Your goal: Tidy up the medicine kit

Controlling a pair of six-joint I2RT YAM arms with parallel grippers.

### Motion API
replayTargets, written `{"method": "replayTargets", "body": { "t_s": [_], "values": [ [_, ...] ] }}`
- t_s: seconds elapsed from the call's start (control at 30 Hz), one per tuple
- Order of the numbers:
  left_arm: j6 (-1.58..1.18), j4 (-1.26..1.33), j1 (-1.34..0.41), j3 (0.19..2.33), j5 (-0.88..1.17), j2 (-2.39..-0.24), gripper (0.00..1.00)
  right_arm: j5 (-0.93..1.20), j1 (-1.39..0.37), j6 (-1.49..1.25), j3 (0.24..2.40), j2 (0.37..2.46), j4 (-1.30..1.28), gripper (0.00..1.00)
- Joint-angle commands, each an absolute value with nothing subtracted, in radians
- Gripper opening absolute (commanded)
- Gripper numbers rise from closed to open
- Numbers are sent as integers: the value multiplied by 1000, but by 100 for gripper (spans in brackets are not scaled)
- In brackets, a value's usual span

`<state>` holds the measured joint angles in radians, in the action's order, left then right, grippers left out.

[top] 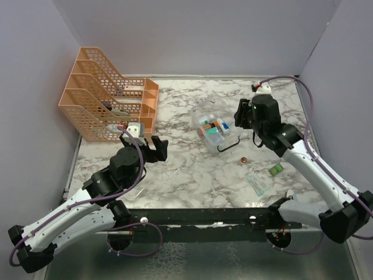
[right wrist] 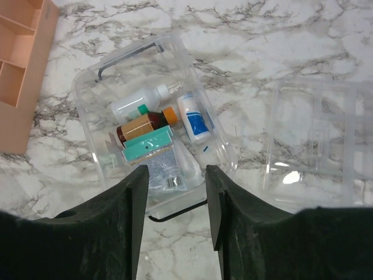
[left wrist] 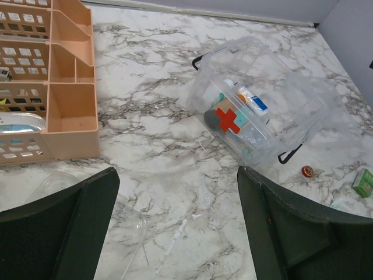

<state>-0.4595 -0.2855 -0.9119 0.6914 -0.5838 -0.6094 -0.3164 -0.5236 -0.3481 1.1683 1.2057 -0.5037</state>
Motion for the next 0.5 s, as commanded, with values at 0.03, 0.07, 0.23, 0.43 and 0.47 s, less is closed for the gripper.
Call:
{"method": "replayTargets", "body": {
  "t_s": [0.03, 0.07, 0.23, 0.43, 0.47],
  "values": [
    [-457, -274, -915, 706, -534, -634, 86, -404, -519, -476, 1044, 1078, -581, 48],
    [-458, -275, -915, 707, -529, -638, 86, -408, -520, -491, 1027, 1052, -595, 49],
    [-464, -276, -914, 708, -498, -667, 86, -417, -519, -560, 949, 965, -668, 58],
    [-467, -281, -914, 720, -476, -725, 88, -355, -518, -617, 865, 925, -673, 59],
    [-468, -282, -914, 720, -473, -735, 89, -359, -518, -626, 857, 927, -672, 59]
  ]
}}
